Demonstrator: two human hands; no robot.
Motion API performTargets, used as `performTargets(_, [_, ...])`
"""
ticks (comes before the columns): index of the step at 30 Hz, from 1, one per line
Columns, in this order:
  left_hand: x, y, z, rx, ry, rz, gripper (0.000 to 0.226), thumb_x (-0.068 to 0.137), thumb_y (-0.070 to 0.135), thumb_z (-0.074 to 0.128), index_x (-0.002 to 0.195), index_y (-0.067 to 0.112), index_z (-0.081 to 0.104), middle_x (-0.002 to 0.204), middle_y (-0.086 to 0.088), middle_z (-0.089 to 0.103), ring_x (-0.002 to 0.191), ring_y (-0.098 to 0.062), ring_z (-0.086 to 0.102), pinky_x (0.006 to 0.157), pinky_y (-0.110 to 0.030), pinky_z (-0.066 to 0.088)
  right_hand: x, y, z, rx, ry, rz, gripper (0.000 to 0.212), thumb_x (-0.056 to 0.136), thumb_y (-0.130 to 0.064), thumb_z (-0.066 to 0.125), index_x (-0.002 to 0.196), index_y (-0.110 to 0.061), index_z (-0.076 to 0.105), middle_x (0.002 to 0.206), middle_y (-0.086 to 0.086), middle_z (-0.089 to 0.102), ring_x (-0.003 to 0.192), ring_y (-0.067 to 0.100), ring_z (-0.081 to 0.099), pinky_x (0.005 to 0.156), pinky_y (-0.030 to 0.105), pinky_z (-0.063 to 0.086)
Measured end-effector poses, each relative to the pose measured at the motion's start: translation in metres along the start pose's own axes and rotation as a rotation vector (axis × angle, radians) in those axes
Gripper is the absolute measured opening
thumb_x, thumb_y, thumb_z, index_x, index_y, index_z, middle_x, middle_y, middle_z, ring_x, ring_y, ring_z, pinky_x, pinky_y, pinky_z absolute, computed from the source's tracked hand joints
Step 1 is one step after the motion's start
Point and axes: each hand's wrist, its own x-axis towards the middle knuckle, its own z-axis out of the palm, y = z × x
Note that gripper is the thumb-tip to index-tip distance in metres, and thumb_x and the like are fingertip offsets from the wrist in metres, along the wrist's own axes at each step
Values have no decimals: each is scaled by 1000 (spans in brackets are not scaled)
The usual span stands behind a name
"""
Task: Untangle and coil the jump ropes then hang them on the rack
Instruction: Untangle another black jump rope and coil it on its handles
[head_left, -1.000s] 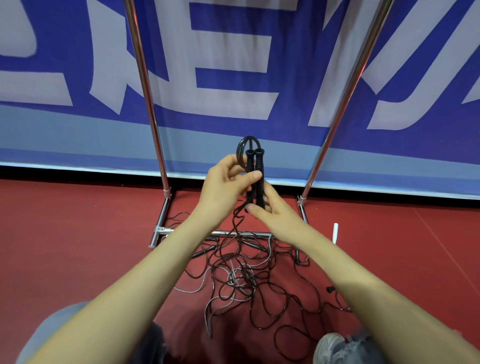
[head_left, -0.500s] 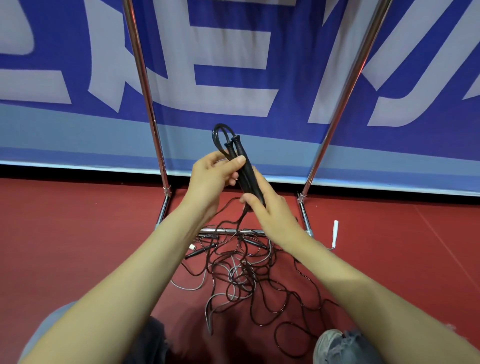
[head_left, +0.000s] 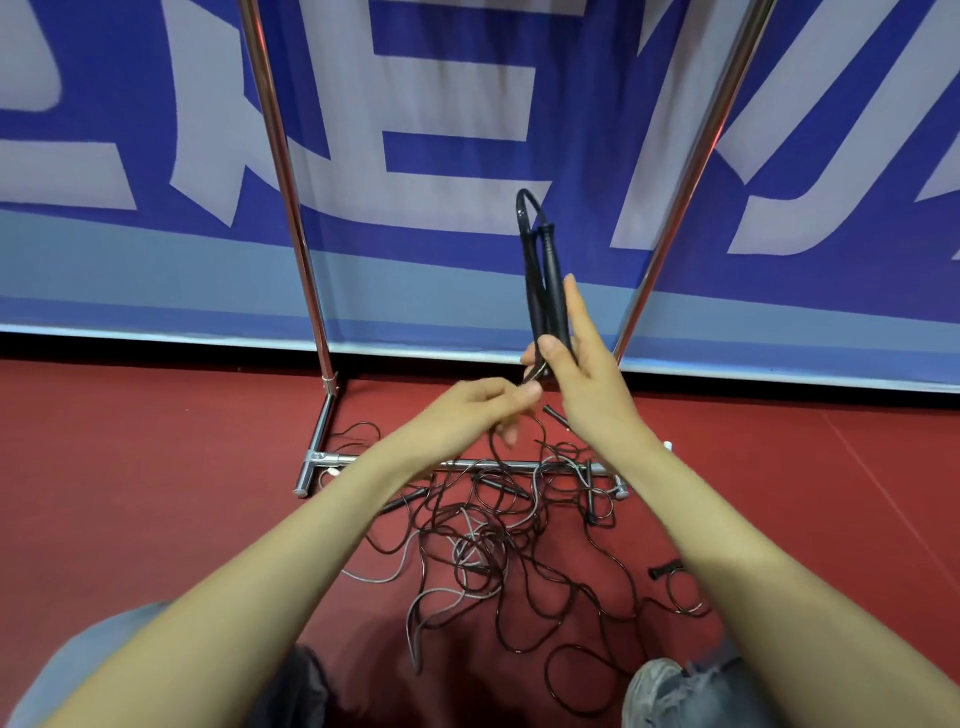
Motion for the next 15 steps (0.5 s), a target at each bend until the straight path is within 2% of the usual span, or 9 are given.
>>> performTargets(1, [-1,-1,-5,53,30,45,46,84,52,62,90,7,65,66,-3,62,64,-12,54,75,-28,43,0,-1,-2,-47,-18,-2,60,102,-10,40,151,-31,14,101,-9,60,94,2,56,83,4,37])
performTargets(3, [-6,0,-18,96,48,96,42,83,44,69,80,3,62,59,1,54,58,-11,47,66,-25,38,0,1,-4,-118,-64,7,59,102,-14,41,153,-31,15,131,-12,52,115,-7,46,86,-4,28])
performTargets(4, [-7,3,-25,114,47,106,40,82,44,71,77,5,62,59,2,52,57,-10,45,63,-23,37,0,1,-5,-134,-83,10,59,102,-16,41,152,-32,16,142,-12,45,125,-7,39,90,-5,25])
performTargets(6, [-9,7,-36,206,51,82,46,77,51,70,72,7,59,61,1,49,58,-9,41,61,-24,33,1,-1,-7,-134,-109,3,58,102,-17,42,152,-34,17,139,-11,45,128,1,39,101,4,27])
performTargets(7, [-9,6,-40,241,52,76,52,75,56,69,70,6,56,61,1,48,57,-9,39,61,-24,32,2,-2,-9,-129,-124,-5,58,102,-16,42,152,-34,19,130,-10,49,122,5,44,106,15,32])
performTargets(9, [-12,4,-48,287,43,78,53,74,56,68,67,6,52,55,4,49,51,-7,40,57,-20,35,0,-5,-15,-128,-187,-9,57,102,-15,43,151,-35,22,116,-11,54,103,7,51,105,33,39])
performTargets(11, [-16,4,-57,247,9,66,47,73,49,71,67,6,52,49,7,43,48,-7,40,57,-17,42,-4,-12,-20,-130,-278,-19,56,102,-14,44,150,-33,25,108,-16,58,85,4,55,96,32,45])
performTargets(13, [-15,0,-65,134,-11,61,39,72,40,73,70,4,56,52,6,39,51,-8,38,58,-16,42,-7,-19,-26,-89,-368,-5,55,102,-10,44,150,-29,27,108,-22,57,76,0,55,87,23,48])
performTargets(15, [-16,-3,-67,26,-35,88,21,75,27,70,73,8,62,56,7,48,56,-6,44,62,-15,41,-12,-28,-32,-31,-465,13,54,101,-6,43,149,-25,29,110,-18,58,73,4,55,81,22,50])
